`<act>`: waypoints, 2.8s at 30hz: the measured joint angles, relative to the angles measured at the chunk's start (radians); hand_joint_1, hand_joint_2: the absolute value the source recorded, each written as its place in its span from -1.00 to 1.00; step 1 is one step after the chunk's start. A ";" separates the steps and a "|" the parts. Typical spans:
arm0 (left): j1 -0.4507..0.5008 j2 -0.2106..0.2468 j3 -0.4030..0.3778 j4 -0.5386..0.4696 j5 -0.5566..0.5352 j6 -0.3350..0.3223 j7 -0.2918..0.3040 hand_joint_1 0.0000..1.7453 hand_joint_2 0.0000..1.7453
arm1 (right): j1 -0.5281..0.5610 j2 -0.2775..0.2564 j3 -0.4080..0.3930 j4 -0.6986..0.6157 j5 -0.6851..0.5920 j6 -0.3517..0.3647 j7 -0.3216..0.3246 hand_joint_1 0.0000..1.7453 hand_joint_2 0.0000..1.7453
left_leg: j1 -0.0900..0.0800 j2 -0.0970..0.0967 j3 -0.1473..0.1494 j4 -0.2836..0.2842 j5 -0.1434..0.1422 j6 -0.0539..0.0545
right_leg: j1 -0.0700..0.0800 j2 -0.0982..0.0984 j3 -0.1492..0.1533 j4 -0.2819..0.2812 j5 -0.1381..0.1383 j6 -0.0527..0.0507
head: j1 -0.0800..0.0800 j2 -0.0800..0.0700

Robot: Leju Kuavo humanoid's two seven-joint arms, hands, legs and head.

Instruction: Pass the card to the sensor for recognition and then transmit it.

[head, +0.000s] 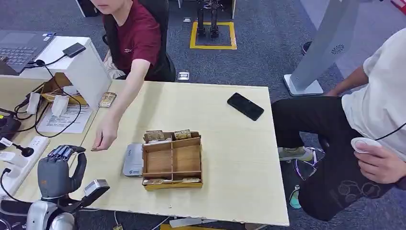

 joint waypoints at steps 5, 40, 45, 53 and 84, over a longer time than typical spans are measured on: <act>0.000 0.000 -0.002 0.003 0.032 0.000 -0.007 1.00 1.00 | 0.000 0.000 0.000 0.000 0.000 -0.002 -0.002 -1.00 1.00 | 0.000 0.000 0.000 0.000 0.000 0.000 | 0.000 0.000 0.000 0.000 0.000 0.000 | 0.000 0.000; -0.067 -0.053 -0.135 0.011 0.386 -0.437 0.314 1.00 1.00 | 0.000 0.002 -0.033 0.000 -0.002 -0.019 0.011 -1.00 1.00 | 0.000 0.000 0.000 0.000 0.001 0.000 | 0.000 0.000 0.000 0.000 0.000 0.000 | 0.000 0.000; -0.089 -0.066 -0.143 0.052 0.372 -0.436 0.341 1.00 1.00 | 0.001 0.003 -0.033 0.000 0.002 -0.019 0.019 -1.00 1.00 | 0.000 0.000 0.000 0.000 0.001 0.000 | 0.000 0.000 -0.001 0.000 0.000 0.000 | 0.000 0.000; -0.113 -0.079 -0.152 0.138 0.299 -0.430 0.382 1.00 1.00 | 0.000 0.006 -0.033 0.000 0.009 -0.018 0.019 -1.00 1.00 | 0.000 0.000 0.000 0.000 0.001 0.000 | 0.000 0.000 -0.001 0.000 0.000 0.000 | 0.000 0.000; -0.148 -0.105 -0.157 0.267 0.178 -0.399 0.414 1.00 1.00 | 0.000 0.011 -0.033 0.000 0.031 -0.006 0.020 -1.00 1.00 | 0.000 0.000 0.002 0.000 0.001 0.000 | 0.000 0.000 0.002 0.000 0.001 0.000 | 0.000 0.000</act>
